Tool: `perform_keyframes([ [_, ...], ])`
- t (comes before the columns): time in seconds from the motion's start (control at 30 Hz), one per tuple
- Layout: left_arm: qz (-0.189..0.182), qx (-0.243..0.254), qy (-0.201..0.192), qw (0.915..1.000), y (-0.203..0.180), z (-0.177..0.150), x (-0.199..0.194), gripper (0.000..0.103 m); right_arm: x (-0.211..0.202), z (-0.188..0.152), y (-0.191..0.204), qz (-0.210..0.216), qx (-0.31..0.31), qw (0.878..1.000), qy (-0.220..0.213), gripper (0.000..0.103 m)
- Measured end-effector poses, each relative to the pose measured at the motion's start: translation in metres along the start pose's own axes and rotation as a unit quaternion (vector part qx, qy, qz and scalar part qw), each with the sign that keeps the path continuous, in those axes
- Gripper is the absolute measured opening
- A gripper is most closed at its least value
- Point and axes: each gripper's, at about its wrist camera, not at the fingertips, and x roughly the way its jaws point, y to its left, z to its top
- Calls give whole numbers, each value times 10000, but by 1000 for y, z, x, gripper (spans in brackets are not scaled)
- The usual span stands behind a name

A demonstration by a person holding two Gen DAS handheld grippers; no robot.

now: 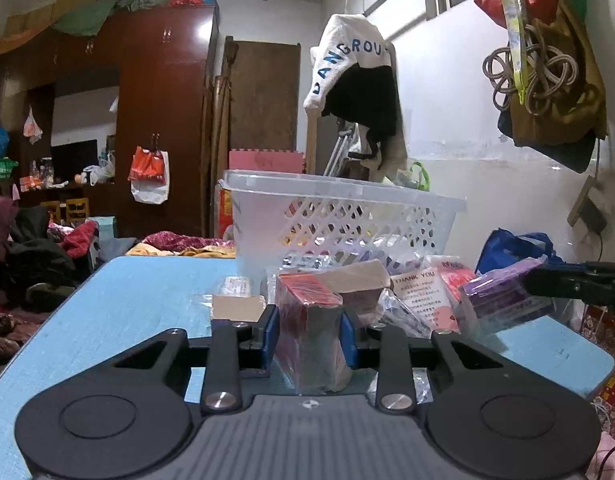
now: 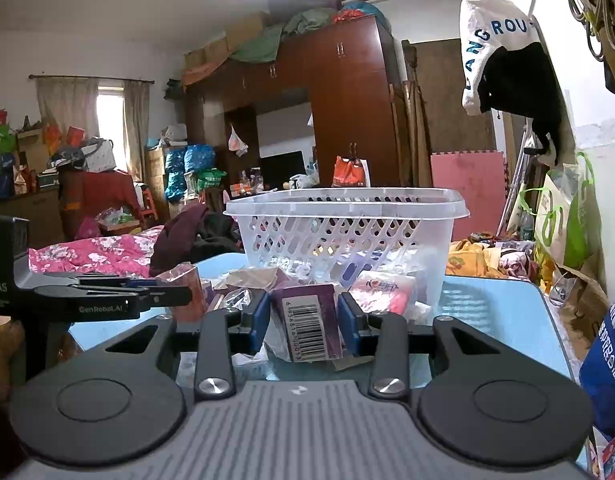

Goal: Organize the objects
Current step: 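Lift both boxes over the white basket and open both grippers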

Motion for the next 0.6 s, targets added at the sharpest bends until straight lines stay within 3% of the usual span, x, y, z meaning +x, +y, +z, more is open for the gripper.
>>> perform_keyframes([
  [0.13,48,-42,-185,9998,4,4,-9,33,-3,3,0,-14,-1,10000,-56,41],
  [0.37,-209,-50,-411,9989,5,25,-15,33,-6,25,-1,-25,-104,9995,-285,41],
  [0.6,-513,-220,-618,9965,10,94,3,33,22,88,-9,-174,-237,9983,-503,41],
])
